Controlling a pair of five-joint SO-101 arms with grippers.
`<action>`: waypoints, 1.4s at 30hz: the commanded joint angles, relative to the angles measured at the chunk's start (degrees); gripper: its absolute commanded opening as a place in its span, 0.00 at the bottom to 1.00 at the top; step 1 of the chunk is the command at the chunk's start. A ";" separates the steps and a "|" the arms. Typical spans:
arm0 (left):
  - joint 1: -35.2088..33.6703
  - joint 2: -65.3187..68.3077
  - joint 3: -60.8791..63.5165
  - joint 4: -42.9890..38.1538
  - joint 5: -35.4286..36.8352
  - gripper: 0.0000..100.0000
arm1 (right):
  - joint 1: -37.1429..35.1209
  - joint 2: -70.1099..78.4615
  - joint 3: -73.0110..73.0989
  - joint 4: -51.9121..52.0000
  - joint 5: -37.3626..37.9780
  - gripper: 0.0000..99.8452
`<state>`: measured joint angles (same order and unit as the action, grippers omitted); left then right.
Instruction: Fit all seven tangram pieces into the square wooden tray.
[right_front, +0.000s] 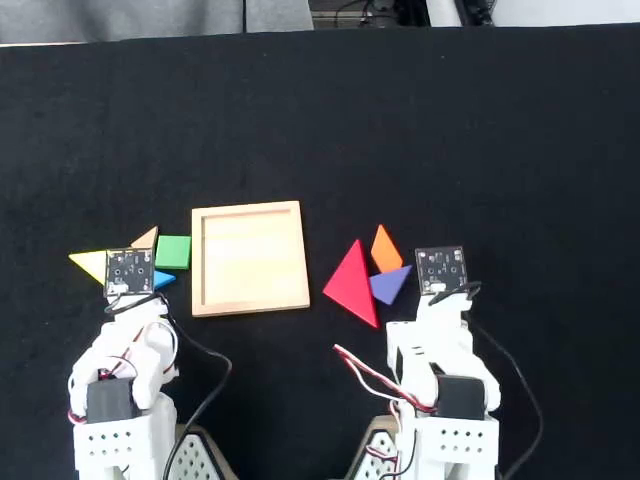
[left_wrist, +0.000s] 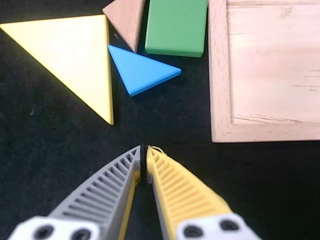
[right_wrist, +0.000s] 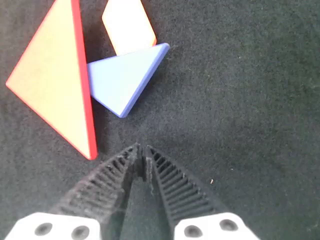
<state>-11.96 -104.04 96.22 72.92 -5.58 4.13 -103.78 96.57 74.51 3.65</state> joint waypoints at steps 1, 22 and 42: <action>2.33 -0.53 1.10 0.09 0.62 0.03 | 0.97 -4.79 -0.04 0.44 0.26 0.01; 2.15 -0.53 1.10 0.09 0.70 0.03 | 0.09 -4.79 -0.04 0.44 0.09 0.01; -0.75 -0.53 -10.07 -10.73 0.18 0.03 | 0.18 -4.79 -0.04 -31.47 0.26 0.02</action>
<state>-10.46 -104.04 94.55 60.53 -5.67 4.13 -103.78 96.57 47.16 3.47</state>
